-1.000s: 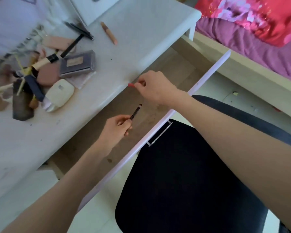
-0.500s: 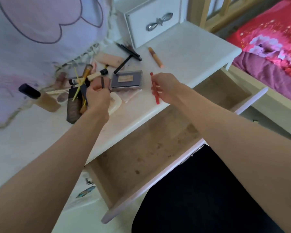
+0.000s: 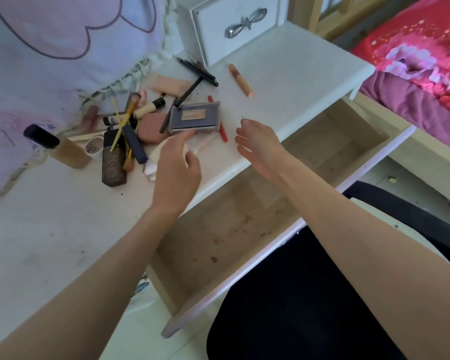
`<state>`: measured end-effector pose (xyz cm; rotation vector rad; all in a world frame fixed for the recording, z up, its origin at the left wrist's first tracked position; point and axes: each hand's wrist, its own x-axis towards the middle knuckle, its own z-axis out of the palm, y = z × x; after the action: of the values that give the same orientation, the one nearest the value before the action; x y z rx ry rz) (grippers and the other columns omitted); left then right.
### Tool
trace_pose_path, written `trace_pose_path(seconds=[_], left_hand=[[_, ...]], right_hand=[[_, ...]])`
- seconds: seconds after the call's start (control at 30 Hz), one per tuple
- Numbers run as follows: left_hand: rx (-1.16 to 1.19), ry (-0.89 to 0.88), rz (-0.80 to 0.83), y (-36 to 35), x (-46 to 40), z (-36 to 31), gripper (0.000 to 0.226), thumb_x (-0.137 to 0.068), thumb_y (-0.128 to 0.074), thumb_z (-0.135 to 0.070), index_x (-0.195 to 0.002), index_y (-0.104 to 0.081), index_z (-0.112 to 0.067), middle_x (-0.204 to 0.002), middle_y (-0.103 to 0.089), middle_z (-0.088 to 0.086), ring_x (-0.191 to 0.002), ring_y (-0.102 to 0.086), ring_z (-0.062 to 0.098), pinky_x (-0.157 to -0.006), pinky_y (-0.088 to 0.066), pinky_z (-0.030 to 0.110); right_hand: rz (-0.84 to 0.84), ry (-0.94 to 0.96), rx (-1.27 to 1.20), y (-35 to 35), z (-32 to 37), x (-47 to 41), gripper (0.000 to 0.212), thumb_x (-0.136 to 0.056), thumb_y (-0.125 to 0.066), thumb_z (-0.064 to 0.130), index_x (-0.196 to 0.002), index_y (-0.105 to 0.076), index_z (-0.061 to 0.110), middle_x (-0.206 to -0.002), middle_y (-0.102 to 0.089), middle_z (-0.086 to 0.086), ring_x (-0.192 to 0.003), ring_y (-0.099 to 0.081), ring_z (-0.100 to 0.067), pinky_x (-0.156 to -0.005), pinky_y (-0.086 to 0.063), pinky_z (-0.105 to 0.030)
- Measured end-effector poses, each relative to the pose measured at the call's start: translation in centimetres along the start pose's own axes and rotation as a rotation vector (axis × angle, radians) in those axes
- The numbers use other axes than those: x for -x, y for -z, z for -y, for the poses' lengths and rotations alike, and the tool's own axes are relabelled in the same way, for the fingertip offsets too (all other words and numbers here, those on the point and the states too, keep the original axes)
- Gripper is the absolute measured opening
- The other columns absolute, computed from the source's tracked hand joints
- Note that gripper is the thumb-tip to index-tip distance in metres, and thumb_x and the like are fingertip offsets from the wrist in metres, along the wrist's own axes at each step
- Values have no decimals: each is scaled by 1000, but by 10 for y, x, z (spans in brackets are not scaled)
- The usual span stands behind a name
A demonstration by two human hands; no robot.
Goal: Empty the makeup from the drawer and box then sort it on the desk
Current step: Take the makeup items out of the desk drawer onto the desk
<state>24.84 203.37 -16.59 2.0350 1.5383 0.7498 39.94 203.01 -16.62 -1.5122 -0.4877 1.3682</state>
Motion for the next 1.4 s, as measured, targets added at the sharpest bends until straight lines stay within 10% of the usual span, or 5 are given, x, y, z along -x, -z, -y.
trace_pose_path(seconds=[0.4,0.73,0.87,1.17,1.4], left_hand=[[-290,-410,517,-79,140,-13,43,-93,-39,-25,-134,-44,-14,-113,-55,8,-95,-53,25,-78,-46,37],[-438,-402,455,-97,150,-19,49,-89,-47,0,-137,-39,-8,-116,-53,18,-98,-47,30,-81,-46,41],[-452,-513,423,-96,151,-13,46,-85,-52,1,-131,-45,2,-98,-56,22,-81,-51,33,-64,-49,40],[-472,-578,315,-71,123,-23,52,-91,-30,-30,-122,-51,6,-98,-59,25,-80,-55,34,-70,-53,43],[-664,-355,104,-58,94,7,49,-90,-56,-30,-132,-43,-8,-129,-46,17,-118,-40,35,-96,-32,47]], right_hand=[[-224,-83,-276,107,-106,120,23,-97,-40,14,-101,-62,9,-87,-69,-3,-79,-64,-16,-76,-53,-26],[-70,-49,-250,108,-150,96,35,-94,-27,7,-121,-45,19,-90,-46,0,-87,-46,-18,-102,-39,-43],[-32,-52,-246,107,-157,94,62,-94,-24,-1,-149,-16,27,-143,-36,-2,-124,-44,-21,-106,-37,-36],[57,11,-159,102,-126,92,73,-88,-24,-11,-149,-14,29,-156,-16,2,-136,-32,-19,-54,-41,-1],[93,67,0,83,-109,67,69,-90,-23,-9,-149,-8,24,-155,-12,5,-135,-33,-22,-80,-40,-15]])
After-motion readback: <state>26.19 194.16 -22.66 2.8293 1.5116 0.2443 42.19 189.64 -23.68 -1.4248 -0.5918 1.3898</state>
